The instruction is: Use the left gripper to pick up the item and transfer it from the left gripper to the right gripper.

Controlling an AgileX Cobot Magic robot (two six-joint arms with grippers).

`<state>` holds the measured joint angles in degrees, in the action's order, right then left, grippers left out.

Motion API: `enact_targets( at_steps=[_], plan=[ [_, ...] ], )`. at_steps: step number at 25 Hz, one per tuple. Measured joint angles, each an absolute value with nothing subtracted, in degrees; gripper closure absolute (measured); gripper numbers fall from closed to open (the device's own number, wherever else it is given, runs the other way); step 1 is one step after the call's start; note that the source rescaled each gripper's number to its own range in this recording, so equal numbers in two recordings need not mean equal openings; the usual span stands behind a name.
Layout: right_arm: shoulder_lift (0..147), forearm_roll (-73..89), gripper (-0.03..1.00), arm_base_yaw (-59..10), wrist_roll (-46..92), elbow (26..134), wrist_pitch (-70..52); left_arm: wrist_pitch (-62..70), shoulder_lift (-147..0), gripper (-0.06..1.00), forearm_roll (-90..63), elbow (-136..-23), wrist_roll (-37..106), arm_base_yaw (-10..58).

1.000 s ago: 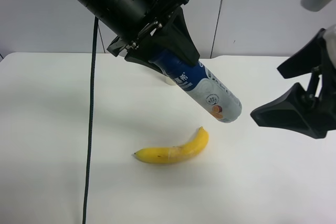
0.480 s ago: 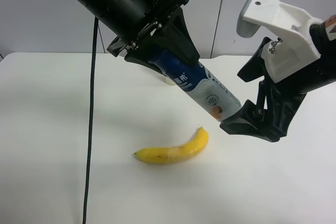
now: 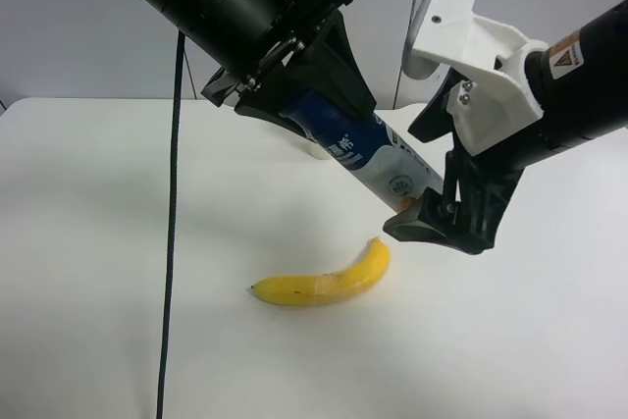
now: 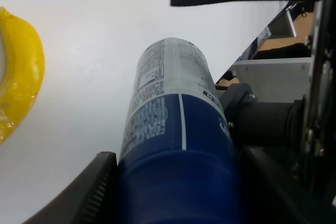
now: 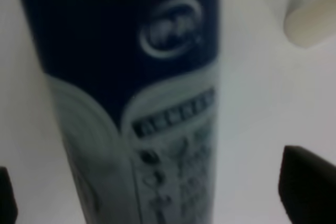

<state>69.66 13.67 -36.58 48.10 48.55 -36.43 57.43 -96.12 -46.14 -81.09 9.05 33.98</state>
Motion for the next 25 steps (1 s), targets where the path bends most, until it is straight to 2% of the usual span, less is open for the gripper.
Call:
enact_targets(
  at_steps=[10, 13, 20, 25],
  plan=[
    [70.53, 12.20, -0.01, -38.35, 49.79, 48.55, -34.52, 57.85, -96.12, 0.94, -46.47, -81.09, 9.08, 33.98],
    [70.53, 11.73, 0.07, -38.35, 49.64, 48.55, -33.34, 57.85, -96.12, 0.94, -46.47, -81.09, 9.08, 33.98],
    [70.53, 11.55, 0.34, -38.35, 49.60, 48.55, -33.18, 57.85, -96.12, 0.94, -46.47, -81.09, 9.08, 33.98],
    [70.53, 11.55, 0.45, -38.35, 49.60, 48.55, -33.18, 57.85, -96.12, 0.94, -46.47, -81.09, 9.08, 33.98]
  ],
)
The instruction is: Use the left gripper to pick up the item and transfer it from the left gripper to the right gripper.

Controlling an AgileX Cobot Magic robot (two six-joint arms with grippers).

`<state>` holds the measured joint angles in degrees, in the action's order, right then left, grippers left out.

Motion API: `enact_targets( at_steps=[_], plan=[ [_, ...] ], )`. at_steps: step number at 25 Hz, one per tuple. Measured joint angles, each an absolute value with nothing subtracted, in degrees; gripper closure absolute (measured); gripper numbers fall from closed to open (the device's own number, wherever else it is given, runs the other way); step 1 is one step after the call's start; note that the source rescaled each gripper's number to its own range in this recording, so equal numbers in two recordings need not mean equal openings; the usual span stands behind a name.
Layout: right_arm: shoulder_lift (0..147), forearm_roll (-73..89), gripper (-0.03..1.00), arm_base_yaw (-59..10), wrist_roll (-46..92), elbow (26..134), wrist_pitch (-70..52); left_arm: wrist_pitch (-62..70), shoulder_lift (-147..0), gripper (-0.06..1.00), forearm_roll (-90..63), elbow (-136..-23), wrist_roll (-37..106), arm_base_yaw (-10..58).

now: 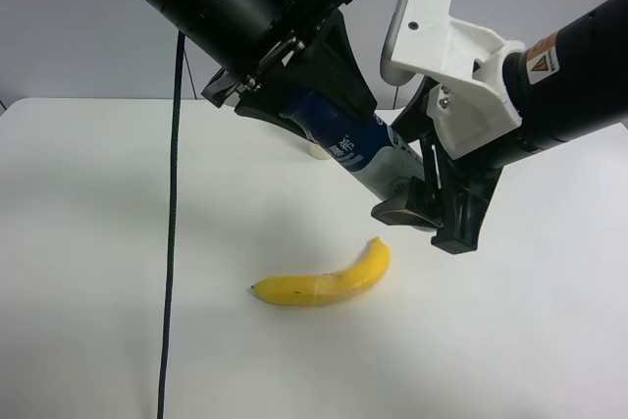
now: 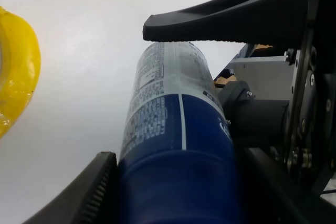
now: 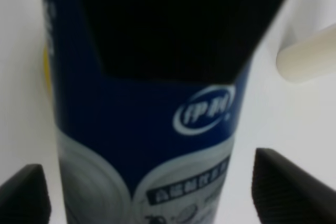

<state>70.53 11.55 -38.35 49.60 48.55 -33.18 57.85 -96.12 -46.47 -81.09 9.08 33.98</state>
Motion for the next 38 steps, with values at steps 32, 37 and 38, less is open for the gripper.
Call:
enact_targets(
  at_steps=[32, 37, 38],
  plan=[
    [70.53, 11.19, 0.97, -38.35, 48.78, 48.55, -33.36, 57.33, -96.12, 0.94, -49.10, -81.09, 10.32, 33.98],
    [70.66, 11.14, 0.97, -38.35, 48.84, 48.55, -33.71, 56.77, -96.07, 0.63, -50.11, -81.09, 10.64, 33.98],
    [70.83, 11.14, 0.97, -38.35, 49.00, 48.55, -34.09, 56.58, -95.91, 0.37, -50.18, -81.17, 10.76, 33.98]
  ],
)
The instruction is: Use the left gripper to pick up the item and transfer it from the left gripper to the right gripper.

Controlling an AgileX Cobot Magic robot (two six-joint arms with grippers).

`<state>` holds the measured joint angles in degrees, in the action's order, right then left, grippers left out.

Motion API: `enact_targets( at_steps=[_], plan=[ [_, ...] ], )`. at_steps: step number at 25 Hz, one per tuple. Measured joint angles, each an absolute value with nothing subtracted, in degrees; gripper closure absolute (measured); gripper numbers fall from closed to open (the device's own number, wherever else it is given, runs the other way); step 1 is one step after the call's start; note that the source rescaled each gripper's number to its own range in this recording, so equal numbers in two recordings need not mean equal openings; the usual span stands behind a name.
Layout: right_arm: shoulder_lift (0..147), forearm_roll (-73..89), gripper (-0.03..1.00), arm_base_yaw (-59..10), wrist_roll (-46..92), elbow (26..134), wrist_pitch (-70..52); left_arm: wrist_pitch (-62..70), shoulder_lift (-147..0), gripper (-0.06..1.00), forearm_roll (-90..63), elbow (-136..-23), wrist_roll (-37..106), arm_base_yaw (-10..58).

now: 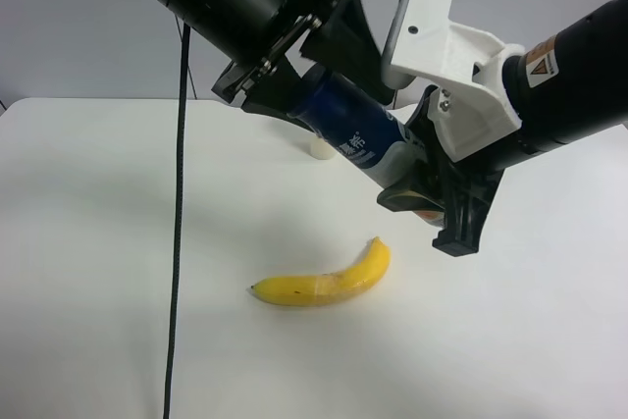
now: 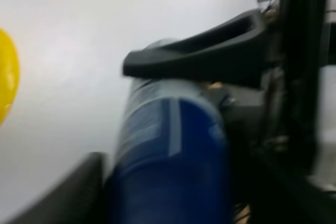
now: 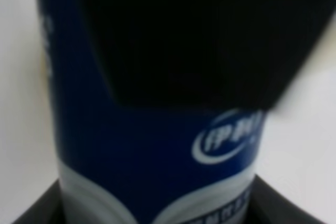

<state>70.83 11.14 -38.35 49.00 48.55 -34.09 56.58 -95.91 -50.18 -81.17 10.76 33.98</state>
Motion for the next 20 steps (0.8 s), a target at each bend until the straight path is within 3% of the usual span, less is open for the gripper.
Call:
enact_targets(
  at_steps=[1, 4, 15, 20],
  plan=[
    [70.83, 11.14, 0.97, -38.35, 48.97, 48.55, -34.16, 56.35, -95.86, 0.19, -49.20, -81.17, 10.89, 33.92],
    [70.83, 11.13, 0.97, -38.35, 48.97, 48.55, -34.09, 56.16, -95.86, 0.01, -48.40, -81.17, 10.97, 33.79],
    [70.88, 11.13, 0.97, -38.35, 48.97, 48.55, -34.16, 55.96, -95.84, -0.04, -46.21, -81.17, 11.15, 33.62],
    [70.89, 11.13, 0.97, -38.35, 48.97, 48.55, -34.22, 57.79, -95.80, -0.04, -46.02, -81.17, 11.40, 29.51]
  ],
)
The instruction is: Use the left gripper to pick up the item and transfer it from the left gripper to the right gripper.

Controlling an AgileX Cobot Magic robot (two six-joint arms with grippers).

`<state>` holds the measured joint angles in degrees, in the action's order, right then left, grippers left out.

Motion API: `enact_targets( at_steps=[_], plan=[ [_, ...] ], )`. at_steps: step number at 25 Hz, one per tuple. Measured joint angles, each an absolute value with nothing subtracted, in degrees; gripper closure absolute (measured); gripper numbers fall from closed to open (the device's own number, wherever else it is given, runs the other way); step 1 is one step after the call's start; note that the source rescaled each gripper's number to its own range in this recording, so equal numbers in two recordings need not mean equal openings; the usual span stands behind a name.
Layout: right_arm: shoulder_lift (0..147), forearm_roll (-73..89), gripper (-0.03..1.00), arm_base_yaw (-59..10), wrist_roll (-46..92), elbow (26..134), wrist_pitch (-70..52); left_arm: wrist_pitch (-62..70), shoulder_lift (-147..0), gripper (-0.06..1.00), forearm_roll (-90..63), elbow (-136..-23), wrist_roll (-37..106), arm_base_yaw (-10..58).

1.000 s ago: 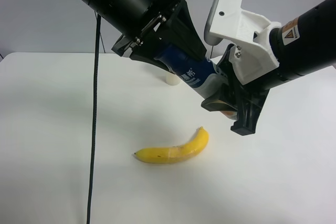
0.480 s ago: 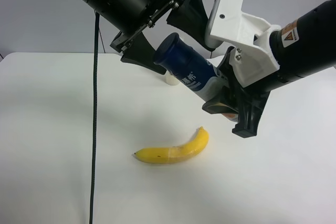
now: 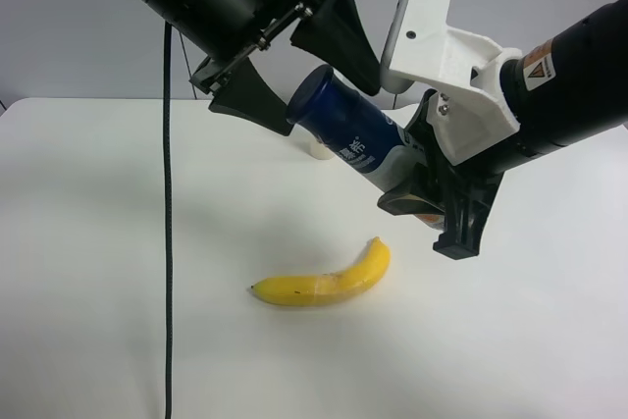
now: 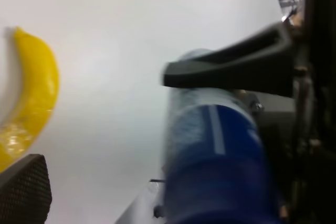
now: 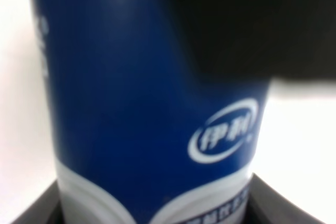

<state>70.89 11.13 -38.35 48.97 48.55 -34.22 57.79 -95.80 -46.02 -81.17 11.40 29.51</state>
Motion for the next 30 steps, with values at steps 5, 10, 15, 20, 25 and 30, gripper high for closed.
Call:
enact_targets(
  at_steps=[5, 10, 15, 20, 25, 30],
  plan=[
    [70.94, 11.13, 0.97, -38.35, 49.19, 48.55, -34.38, 62.04, -95.72, -0.05, -46.02, -81.56, 13.54, 23.32],
    [70.94, 11.13, 0.97, -38.35, 49.19, 48.55, -34.45, 65.86, -94.76, -0.05, -46.01, -81.56, 15.60, 18.14],
    [70.94, 11.13, 0.97, -38.35, 49.19, 48.55, -34.45, 67.96, -91.58, -0.05, -46.01, -81.56, 17.03, 13.54],
    [70.94, 11.13, 0.97, -38.35, 49.19, 48.55, -34.45, 69.08, -86.85, -0.05, -44.75, -81.56, 18.56, 8.29],
    [70.94, 11.13, 0.97, -38.35, 49.19, 48.55, -34.45, 69.25, -79.11, -0.05, -36.65, -81.56, 18.71, 4.84],
    [70.94, 11.13, 0.97, -38.35, 49.19, 48.55, -34.45, 69.37, -68.66, -0.05, -26.28, -80.20, 16.47, 4.84]
  ],
)
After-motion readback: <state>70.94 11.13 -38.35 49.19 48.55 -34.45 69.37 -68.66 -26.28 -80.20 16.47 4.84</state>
